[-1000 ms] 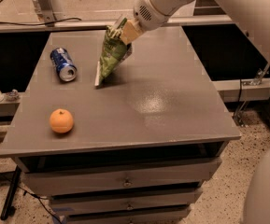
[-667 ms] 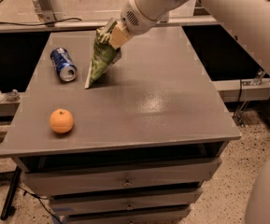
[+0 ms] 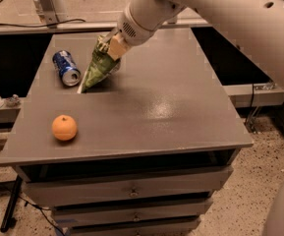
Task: Move green jalapeno chip bag near pepsi can
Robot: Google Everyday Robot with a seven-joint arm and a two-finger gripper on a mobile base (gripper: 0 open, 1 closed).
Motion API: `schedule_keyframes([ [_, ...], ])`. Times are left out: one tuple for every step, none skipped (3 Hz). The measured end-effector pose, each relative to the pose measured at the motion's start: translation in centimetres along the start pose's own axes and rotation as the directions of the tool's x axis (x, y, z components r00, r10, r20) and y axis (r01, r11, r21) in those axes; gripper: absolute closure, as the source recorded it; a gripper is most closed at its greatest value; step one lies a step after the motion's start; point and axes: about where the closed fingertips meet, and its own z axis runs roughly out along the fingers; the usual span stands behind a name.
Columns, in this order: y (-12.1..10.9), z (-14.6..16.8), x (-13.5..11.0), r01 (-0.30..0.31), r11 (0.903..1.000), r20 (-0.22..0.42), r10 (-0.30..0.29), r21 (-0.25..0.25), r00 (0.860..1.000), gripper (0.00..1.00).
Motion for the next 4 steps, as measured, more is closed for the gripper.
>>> schedule_keyframes([
  [-0.2, 0.0, 0.7, -0.004, 0.9998, -0.023, 0.004, 0.017, 1.0, 0.82],
  [-0.7, -0.2, 1.5, -0.01, 0.9993, -0.039, 0.011, 0.036, 0.999, 0.58],
  [-1.2, -0.4, 2.2, -0.019, 0.9985, -0.05, 0.022, 0.051, 0.999, 0.35],
  [-1.7, -0.4, 2.9, -0.026, 0.9981, -0.06, 0.03, 0.056, 0.998, 0.12],
])
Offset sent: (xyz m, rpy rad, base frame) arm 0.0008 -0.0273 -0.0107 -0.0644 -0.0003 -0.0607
